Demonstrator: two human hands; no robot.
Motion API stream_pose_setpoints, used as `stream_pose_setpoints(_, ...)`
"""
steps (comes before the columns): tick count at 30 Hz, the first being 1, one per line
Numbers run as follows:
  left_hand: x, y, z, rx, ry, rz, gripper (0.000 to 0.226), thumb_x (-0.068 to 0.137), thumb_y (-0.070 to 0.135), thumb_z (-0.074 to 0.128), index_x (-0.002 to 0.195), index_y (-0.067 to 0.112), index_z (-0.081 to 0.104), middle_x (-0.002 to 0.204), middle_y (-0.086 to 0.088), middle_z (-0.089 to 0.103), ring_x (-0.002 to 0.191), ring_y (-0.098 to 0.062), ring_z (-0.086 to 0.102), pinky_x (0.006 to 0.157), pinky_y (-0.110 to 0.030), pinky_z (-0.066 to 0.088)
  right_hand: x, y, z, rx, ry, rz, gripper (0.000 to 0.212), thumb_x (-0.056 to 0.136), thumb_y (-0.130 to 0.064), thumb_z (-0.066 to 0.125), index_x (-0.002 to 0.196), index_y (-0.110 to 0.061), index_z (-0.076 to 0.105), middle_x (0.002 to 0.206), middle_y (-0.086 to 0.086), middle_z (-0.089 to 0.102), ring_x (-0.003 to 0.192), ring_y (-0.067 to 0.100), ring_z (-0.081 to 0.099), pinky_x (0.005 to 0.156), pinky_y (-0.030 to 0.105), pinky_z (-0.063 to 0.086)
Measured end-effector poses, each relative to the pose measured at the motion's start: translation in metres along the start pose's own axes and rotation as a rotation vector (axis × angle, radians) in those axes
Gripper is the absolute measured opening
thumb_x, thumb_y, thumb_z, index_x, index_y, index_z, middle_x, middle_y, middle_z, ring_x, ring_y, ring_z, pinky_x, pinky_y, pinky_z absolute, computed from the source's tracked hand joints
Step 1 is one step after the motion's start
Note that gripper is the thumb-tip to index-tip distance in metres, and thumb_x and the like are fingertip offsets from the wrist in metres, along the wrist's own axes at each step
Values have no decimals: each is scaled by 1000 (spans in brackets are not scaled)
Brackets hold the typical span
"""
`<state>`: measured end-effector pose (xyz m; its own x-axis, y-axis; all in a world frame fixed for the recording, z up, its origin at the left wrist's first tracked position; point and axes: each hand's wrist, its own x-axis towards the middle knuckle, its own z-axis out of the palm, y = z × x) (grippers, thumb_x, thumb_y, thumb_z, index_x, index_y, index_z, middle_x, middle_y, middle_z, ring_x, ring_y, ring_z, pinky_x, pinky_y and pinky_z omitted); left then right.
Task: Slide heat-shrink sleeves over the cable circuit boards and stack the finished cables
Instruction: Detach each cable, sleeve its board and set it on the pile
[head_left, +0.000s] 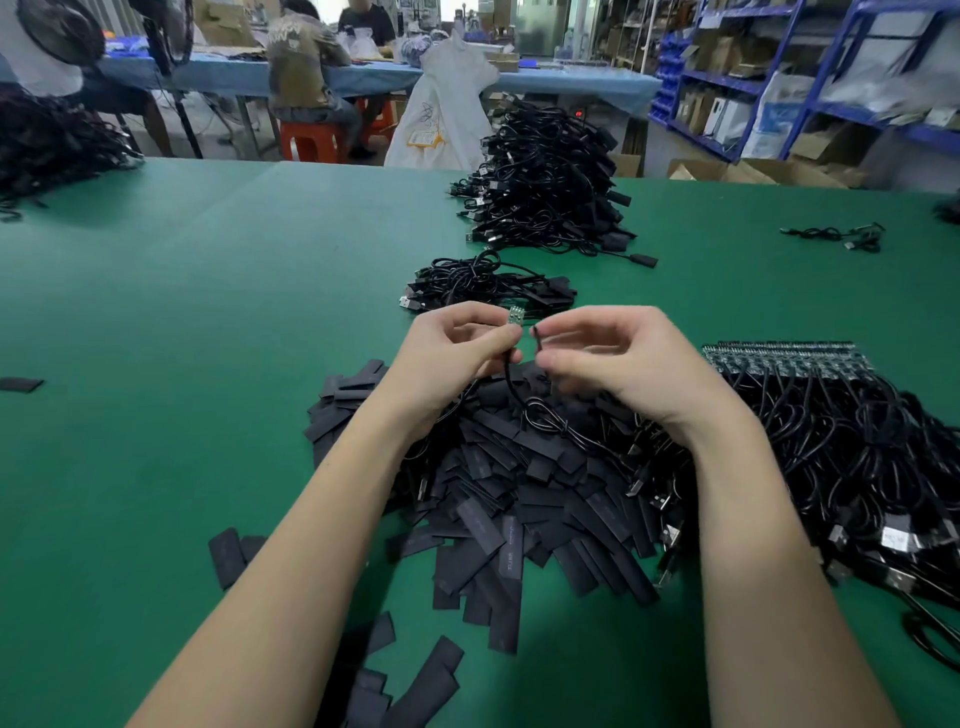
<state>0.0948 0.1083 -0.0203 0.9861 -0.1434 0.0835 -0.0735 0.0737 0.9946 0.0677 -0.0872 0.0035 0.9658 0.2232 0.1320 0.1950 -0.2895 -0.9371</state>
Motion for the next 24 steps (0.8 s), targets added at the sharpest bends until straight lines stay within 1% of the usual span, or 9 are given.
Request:
stream_pose_setpoints(2,-1,1,0,-17,-55,-8,8,90,7,74,97,9,70,79,-7,73,74,-14,71,76,-24,60,1,5,1,89,100,-15,22,80,-17,85,98,-26,78,94,-4,80,90,13,76,82,29,62)
stream_pose_setpoints(4,-1,1,1,-60,-91,-24,10,90,6,73,93,11,65,76,-6,72,75,-17,69,76,-25,58,2,10,3,160,176,-23,24,78,-17,86,100,-23,78,96,-2,80,92,14,76,84,30,62)
stream_pose_setpoints(6,-1,2,1,-74,-114,-42,13,91,6,72,90,14,61,74,-5,68,73,-18,67,76,-27,53,3,12,6,298,231,-26,30,73,-20,87,102,-18,78,98,4,79,92,18,76,84,29,61)
stream_pose_setpoints(8,-2,3,0,-89,-167,-75,15,93,9,70,85,18,60,80,-15,55,71,-18,64,76,-28,46,4,12,8,437,263,-39,35,69,-20,86,103,-12,78,99,8,79,91,20,76,81,26,60)
stream_pose_setpoints(10,-2,4,1,-152,-243,-128,20,93,12,69,79,24,63,98,-16,39,75,-21,56,70,-22,50,5,11,12,583,269,-58,32,70,-15,83,101,-9,77,97,10,79,89,18,76,79,22,58)
stream_pose_setpoints(11,-2,4,2,-183,-272,-146,20,91,14,70,77,25,63,101,-16,35,79,-23,50,67,-20,52,6,10,14,649,267,-66,30,70,-13,81,99,-9,77,95,9,79,88,17,76,79,21,58)
stream_pose_setpoints(13,-3,4,4,-221,-298,-160,14,83,18,75,79,24,62,93,-14,42,80,-23,47,66,-20,54,7,8,17,744,274,-69,27,70,-11,79,97,-9,77,93,8,79,88,16,75,77,20,58)
stream_pose_setpoints(17,-3,1,6,-231,-335,-174,17,76,21,74,82,21,58,77,2,63,68,-13,61,68,-22,54,7,8,19,846,285,-43,29,70,-9,77,99,-5,75,93,9,78,87,15,76,75,19,58)
stream_pose_setpoints(24,-4,-1,6,-261,-364,-198,17,77,21,73,83,20,57,76,5,67,63,-8,62,65,-21,54,5,10,19,859,268,-32,32,70,-8,77,101,-3,74,95,10,78,88,16,76,76,19,58)
